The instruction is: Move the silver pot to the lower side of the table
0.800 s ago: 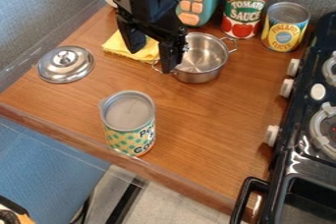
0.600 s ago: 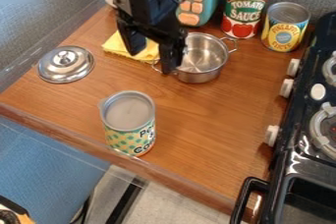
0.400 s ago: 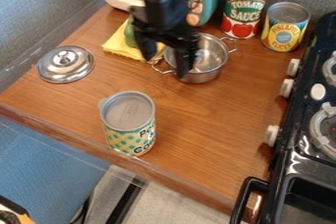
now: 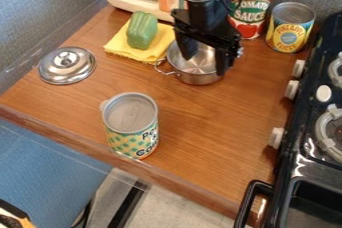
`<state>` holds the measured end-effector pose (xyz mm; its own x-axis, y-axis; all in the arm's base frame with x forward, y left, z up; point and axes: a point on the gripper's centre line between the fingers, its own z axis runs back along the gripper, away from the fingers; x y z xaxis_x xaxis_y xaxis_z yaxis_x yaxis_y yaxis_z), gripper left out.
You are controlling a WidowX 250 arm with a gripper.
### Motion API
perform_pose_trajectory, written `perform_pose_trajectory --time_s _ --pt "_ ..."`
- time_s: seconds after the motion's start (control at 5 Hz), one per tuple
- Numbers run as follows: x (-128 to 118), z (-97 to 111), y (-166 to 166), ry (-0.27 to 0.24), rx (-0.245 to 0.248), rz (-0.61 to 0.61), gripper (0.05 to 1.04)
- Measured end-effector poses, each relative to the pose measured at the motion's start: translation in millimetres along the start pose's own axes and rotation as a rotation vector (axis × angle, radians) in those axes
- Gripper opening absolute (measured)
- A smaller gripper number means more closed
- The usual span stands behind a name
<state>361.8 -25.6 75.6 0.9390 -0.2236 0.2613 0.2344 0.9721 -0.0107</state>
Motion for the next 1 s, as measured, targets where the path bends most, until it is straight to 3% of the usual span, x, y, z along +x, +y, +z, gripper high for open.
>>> perform_pose_trajectory --time_s 0.4,0.6,1.0 --pt "7.9 -35.5 0.8 0.019 0.052 -0.008 1.001" --pt "11.1 -52.0 1.5 0.027 0.057 0.004 0.950" --pt "10.0 -54.7 2.8 0.033 0.065 0.001 0.351"
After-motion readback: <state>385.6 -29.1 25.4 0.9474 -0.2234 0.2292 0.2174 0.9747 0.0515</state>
